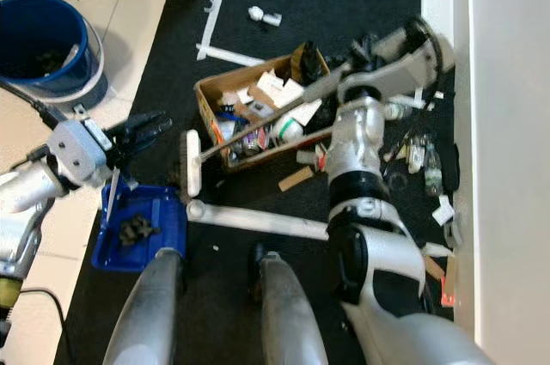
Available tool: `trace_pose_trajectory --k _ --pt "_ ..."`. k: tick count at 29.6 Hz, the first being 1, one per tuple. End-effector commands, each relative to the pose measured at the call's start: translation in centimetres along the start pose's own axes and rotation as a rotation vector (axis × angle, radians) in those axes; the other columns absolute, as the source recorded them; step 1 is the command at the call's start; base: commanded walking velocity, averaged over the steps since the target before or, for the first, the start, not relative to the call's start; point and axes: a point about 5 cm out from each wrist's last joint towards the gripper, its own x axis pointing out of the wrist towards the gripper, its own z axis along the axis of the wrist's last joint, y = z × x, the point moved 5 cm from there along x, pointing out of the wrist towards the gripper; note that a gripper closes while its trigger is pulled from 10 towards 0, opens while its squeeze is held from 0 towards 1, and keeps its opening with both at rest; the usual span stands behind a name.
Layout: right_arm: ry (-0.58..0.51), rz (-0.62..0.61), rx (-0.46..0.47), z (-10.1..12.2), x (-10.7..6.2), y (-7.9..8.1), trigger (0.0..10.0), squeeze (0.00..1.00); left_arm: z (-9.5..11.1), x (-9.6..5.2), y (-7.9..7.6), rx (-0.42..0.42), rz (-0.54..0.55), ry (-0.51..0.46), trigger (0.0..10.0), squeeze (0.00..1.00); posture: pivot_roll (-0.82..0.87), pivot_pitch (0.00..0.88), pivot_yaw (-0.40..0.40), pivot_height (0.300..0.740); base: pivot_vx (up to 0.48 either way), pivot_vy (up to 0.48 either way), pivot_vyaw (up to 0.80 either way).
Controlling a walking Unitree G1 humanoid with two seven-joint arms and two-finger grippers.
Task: Sweep floor
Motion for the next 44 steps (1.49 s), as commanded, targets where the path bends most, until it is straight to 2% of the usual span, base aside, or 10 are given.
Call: trace_pose_trajectory --k 1,6,13,19,23,28,36,40,41,44 --pt "-0.038 0.030 -0.060 0.5 -0.4 -0.1 10.0 0.00 -0.3 -0.4 -0.8 -0.013 0.011 -0.004 10.0 0.00 0.18 0.350 -0.137 0.740 0.000 0.000 0.00" --pt "-0.058 0.109 -0.158 0.4 -0.7 1.4 10.0 0.00 -0.5 -1.0 -0.9 -0.014 0.017 0.012 10.0 0.00 0.19 0.352 -0.138 0.740 0.000 0.000 0.00" --pt "-0.058 0.183 -0.184 0.3 -1.0 2.7 10.0 0.00 -0.6 -1.2 -0.9 -0.017 0.023 0.022 10.0 0.00 0.19 0.354 -0.138 0.740 0.000 0.000 0.00" --pt "0.011 0.228 -0.233 -2.7 -3.0 3.2 10.0 0.00 -1.0 -1.9 -0.3 -0.007 0.054 0.050 10.0 0.00 0.19 0.351 -0.134 0.740 0.000 0.000 0.00" --pt "0.017 0.228 -0.236 -3.0 -3.1 3.2 10.0 0.00 -1.0 -2.1 -0.1 -0.004 0.059 0.056 10.0 0.00 0.19 0.351 -0.134 0.740 0.000 0.000 0.00" --pt "0.052 0.239 -0.266 -4.8 -4.4 3.5 10.0 0.00 -1.9 -4.5 1.3 0.019 0.111 0.130 10.0 0.00 0.21 0.318 -0.125 0.740 0.000 0.000 0.00" --pt "0.041 0.234 -0.269 -4.7 -4.2 3.6 10.0 0.00 -2.3 -7.6 2.9 0.055 0.149 0.214 10.0 0.00 0.25 0.275 -0.113 0.740 0.000 0.000 0.00" --pt "0.043 0.231 -0.271 -4.7 -4.3 3.6 10.0 0.00 -2.4 -8.3 3.4 0.069 0.156 0.237 10.0 0.00 0.25 0.267 -0.111 0.740 0.000 0.000 0.00" --pt "0.044 0.228 -0.273 -4.8 -4.3 3.5 10.0 0.00 -2.4 -9.1 4.0 0.085 0.174 0.258 10.0 0.00 0.26 0.262 -0.109 0.740 0.000 0.000 0.00" --pt "0.043 0.223 -0.274 -4.9 -4.4 3.4 10.0 0.00 -2.4 -9.8 4.7 0.105 0.191 0.277 10.0 0.00 0.26 0.253 -0.107 0.740 0.000 0.000 0.00"
